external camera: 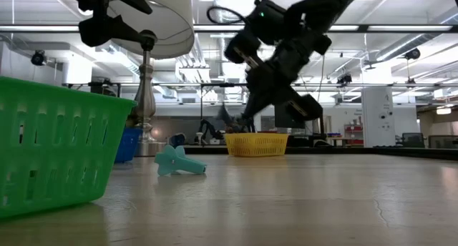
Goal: Pick and place Stapler, Stapler remover, tape
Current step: Put the black staple remover into the green bin
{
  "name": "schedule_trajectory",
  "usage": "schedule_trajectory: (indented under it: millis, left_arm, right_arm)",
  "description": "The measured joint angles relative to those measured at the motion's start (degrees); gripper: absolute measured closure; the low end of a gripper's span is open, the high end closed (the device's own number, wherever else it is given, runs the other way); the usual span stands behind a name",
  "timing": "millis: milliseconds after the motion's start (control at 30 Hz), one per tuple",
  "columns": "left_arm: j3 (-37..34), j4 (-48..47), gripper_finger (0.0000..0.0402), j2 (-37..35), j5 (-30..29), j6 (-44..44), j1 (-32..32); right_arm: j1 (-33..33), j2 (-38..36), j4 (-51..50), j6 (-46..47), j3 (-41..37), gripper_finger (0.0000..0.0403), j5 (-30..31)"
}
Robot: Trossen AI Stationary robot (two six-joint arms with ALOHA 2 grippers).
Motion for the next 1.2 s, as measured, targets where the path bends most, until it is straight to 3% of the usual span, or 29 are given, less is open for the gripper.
schedule_trajectory:
  millis: [300,1200]
  left_arm:
    - [0.0,-1.07,0.0108,0.0,0.93,-0.79,0.0]
    - [0.0,-0.94,0.0108,0.0,1.77,-4.59,-0.05]
  right_arm:
    - [0.9,-0.09,0.0,-1.9,4.9,0.0394,1.18]
    - [2.86,-0.09,-0.07,-1.68,5.13,0.0394,1.52]
